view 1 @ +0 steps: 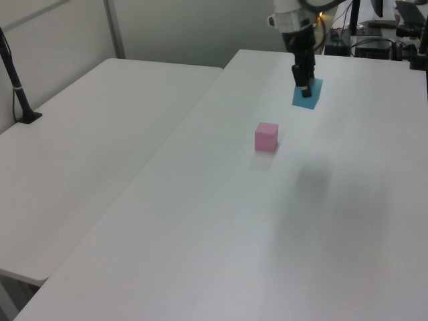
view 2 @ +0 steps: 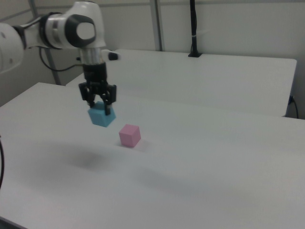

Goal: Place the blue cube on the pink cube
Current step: 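Carry the held blue cube over the pink cube and lower it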

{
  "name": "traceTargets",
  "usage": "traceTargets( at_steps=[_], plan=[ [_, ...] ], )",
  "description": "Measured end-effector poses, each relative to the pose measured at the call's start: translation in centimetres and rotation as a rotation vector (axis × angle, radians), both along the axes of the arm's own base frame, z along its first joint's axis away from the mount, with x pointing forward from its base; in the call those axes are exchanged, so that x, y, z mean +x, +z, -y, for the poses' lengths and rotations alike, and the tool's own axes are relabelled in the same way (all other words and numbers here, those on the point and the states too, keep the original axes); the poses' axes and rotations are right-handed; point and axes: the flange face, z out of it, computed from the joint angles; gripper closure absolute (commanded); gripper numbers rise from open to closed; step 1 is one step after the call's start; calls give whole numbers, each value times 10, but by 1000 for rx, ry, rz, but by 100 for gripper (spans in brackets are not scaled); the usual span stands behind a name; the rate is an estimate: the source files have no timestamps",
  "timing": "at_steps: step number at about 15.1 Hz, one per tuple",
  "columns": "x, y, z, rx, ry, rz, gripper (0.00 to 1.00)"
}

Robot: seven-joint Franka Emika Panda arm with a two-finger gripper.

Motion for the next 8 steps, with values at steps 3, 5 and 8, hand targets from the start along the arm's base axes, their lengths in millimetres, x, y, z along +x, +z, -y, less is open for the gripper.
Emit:
traceTargets(
  at_steps=[3,5,8],
  plan=[
    [26,-23,27,9,24,-18,74],
    [34,-34,39,16,43,-19,74],
    [46,-46,44,16,55,17,74]
  ],
)
